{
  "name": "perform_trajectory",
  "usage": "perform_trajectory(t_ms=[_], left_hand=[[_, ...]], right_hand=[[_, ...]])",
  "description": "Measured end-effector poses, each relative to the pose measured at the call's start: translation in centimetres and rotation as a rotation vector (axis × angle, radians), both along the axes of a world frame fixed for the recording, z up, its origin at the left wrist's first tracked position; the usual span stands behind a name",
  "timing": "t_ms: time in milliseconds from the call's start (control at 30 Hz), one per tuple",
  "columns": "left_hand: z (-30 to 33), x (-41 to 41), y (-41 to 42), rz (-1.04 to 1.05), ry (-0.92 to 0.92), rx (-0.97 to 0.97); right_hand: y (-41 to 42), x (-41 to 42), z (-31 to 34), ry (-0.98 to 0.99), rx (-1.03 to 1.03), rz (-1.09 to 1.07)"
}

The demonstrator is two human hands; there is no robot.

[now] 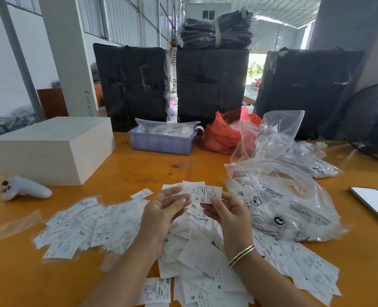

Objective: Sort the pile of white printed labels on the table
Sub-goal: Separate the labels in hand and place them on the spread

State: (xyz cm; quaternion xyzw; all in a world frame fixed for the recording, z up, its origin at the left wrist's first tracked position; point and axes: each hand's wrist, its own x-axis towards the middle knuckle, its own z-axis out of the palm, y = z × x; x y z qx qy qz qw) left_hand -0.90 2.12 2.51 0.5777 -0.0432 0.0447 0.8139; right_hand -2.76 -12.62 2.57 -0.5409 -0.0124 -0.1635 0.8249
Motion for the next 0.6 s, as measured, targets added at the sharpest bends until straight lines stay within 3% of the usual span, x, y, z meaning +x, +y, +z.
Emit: perform_trajectory(t_ms=[267, 600], left_hand=[[-0.01, -0.17, -0.26, 0.021, -0.037, 0.12], [0.0, -0.18, -0.2, 0.029, -0.05, 0.106]], right_hand=[[0.62, -0.05, -0.04, -0.036, -0.014, -0.039], [0.6, -0.05, -0.34, -0.084, -0.102, -0.118]])
